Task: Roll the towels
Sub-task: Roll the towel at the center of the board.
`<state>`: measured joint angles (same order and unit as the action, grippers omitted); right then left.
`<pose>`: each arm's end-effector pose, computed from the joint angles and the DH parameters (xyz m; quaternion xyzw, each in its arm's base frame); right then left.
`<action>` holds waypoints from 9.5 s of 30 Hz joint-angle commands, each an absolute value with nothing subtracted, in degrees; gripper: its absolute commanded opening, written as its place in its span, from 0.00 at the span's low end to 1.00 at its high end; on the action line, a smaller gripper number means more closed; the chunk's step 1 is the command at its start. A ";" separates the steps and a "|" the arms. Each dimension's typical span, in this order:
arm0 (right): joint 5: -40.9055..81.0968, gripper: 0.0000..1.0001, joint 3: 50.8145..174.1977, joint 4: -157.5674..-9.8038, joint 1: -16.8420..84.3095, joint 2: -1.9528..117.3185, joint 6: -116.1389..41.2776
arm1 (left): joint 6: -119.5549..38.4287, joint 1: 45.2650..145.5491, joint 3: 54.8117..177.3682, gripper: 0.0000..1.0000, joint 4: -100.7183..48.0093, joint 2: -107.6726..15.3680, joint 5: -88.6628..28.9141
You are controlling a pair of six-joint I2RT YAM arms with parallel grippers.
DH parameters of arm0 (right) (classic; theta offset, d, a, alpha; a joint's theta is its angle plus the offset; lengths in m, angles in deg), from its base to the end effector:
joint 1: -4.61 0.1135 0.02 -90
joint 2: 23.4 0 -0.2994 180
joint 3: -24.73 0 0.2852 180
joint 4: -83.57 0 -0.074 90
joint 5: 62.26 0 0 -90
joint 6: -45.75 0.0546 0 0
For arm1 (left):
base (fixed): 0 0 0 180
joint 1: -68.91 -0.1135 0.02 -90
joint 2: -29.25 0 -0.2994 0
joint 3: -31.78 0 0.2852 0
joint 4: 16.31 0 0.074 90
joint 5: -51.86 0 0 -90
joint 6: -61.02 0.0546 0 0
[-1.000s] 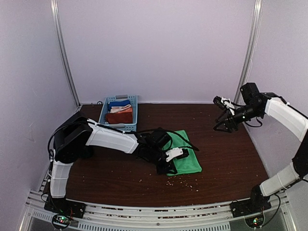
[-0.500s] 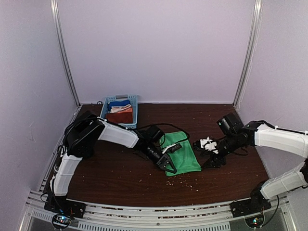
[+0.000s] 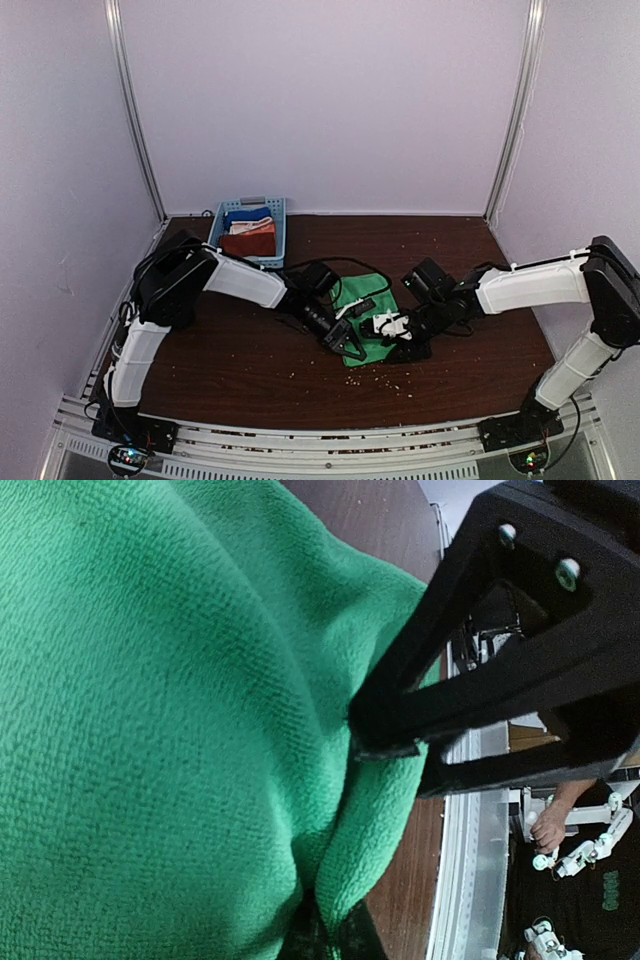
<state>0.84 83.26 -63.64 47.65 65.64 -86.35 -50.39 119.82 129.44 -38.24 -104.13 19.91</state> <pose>0.2140 0.2336 0.1585 -0.6797 0.6606 0.2281 0.2227 0.2870 -0.4268 0.0777 -0.3445 -0.7777 0.5199 0.0783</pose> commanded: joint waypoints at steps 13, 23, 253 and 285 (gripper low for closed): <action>-9.18 0.04 94.85 -43.14 47.77 74.70 -84.64 | -41.59 119.18 119.85 0.39 -41.25 -87.70 -0.36; -18.77 0.02 105.03 -30.81 41.97 87.72 -83.53 | -34.84 121.32 106.59 0.40 -34.45 -66.00 -28.62; 19.68 0.69 82.07 -59.38 55.14 51.77 -82.58 | -32.92 122.52 158.42 0.06 -75.04 -118.58 16.36; -10.89 0.08 97.33 -26.89 44.56 78.96 -95.11 | -35.94 119.98 118.97 0.96 -35.45 -72.03 -56.33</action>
